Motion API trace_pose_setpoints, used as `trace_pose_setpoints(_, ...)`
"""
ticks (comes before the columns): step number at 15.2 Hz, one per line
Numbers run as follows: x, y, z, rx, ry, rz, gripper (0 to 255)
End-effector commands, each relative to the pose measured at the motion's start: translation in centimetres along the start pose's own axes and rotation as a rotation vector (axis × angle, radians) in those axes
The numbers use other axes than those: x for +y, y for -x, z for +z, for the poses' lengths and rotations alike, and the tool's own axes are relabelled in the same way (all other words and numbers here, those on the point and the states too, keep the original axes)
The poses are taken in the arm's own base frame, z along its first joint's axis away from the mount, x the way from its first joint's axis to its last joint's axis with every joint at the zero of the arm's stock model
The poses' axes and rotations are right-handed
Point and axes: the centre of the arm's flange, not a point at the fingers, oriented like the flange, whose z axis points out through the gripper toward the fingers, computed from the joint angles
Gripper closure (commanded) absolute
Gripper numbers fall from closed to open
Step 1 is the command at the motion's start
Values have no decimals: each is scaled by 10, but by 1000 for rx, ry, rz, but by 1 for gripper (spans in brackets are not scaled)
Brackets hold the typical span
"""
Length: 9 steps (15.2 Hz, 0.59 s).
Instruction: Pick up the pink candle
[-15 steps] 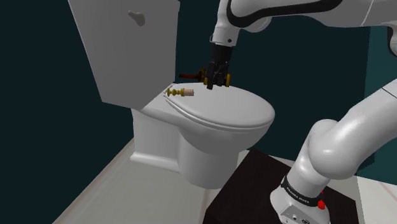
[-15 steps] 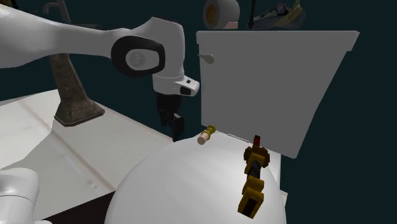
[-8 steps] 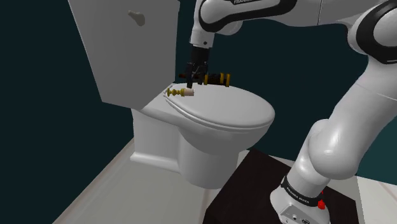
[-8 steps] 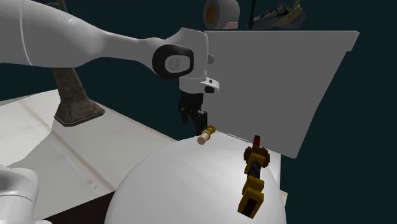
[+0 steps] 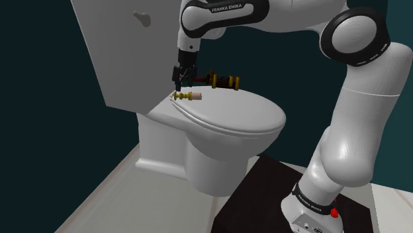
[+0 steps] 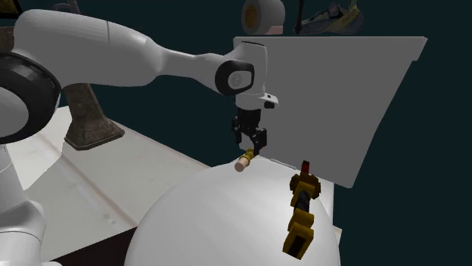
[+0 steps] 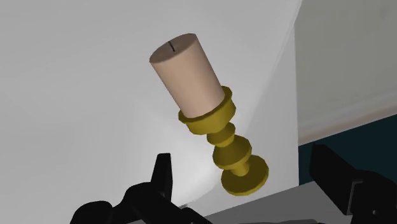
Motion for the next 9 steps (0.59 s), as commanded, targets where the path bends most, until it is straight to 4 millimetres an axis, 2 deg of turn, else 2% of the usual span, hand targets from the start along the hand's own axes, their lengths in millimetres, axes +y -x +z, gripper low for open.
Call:
trace_pose_setpoints(1, 0, -4, 7, 1, 1, -2, 0)
trace_pose_setpoints(6, 1, -3, 36, 1, 2, -2, 0)
trace_pose_setpoints(8, 1, -3, 36, 1, 2, -2, 0)
trace_pose_setpoints(9, 1, -4, 36, 1, 2, -2, 255)
